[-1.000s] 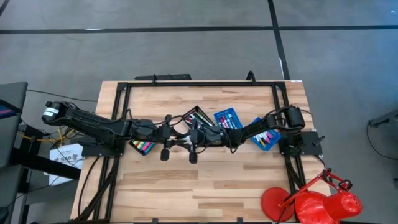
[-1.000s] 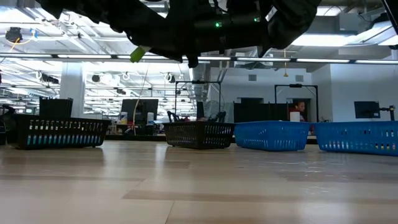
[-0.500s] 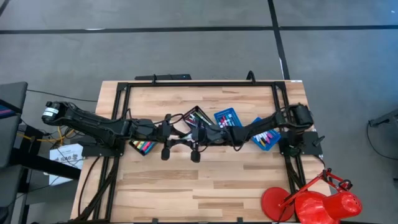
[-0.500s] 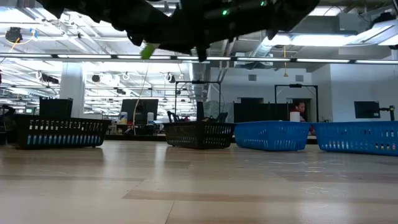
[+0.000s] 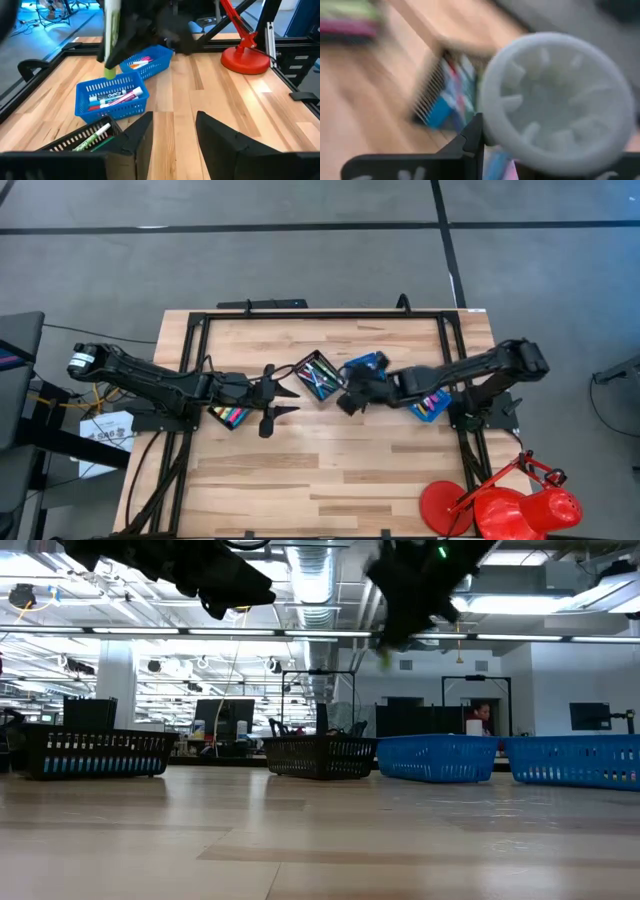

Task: Pick & Place Markers
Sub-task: Put the large light green marker into the left blue bin, then return to Home Position

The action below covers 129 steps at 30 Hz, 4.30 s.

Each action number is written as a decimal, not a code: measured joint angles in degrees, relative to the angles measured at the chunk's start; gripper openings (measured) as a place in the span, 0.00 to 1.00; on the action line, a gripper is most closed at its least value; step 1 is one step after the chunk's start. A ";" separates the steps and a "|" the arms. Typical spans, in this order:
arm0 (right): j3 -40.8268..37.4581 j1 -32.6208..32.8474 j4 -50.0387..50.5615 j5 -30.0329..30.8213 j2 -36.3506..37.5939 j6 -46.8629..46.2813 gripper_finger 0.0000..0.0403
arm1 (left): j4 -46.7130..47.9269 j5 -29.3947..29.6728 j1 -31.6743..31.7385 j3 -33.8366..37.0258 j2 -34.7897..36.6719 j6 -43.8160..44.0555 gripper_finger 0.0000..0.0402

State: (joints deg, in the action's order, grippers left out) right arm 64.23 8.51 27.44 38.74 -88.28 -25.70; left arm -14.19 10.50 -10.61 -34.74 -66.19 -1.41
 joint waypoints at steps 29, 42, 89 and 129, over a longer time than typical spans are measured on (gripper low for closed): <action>-0.11 -11.27 21.79 -20.99 -11.09 -17.98 0.40 | 0.02 0.15 0.09 -0.09 0.07 0.00 0.34; -0.11 -1.67 19.37 -13.21 6.42 -18.42 0.38 | 7.05 3.05 0.09 -0.11 4.41 0.16 0.34; -56.30 -6.00 -32.02 -36.54 77.90 21.65 0.32 | 20.89 16.92 0.22 24.61 66.14 9.21 0.34; -63.88 -19.49 -28.70 -41.77 87.94 15.15 0.32 | 6.56 17.31 0.22 34.42 58.11 10.51 0.34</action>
State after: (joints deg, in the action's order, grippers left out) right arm 0.34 -10.98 -1.26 -3.03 -0.34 -10.55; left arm -7.64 27.81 -10.39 -0.32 -8.08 9.10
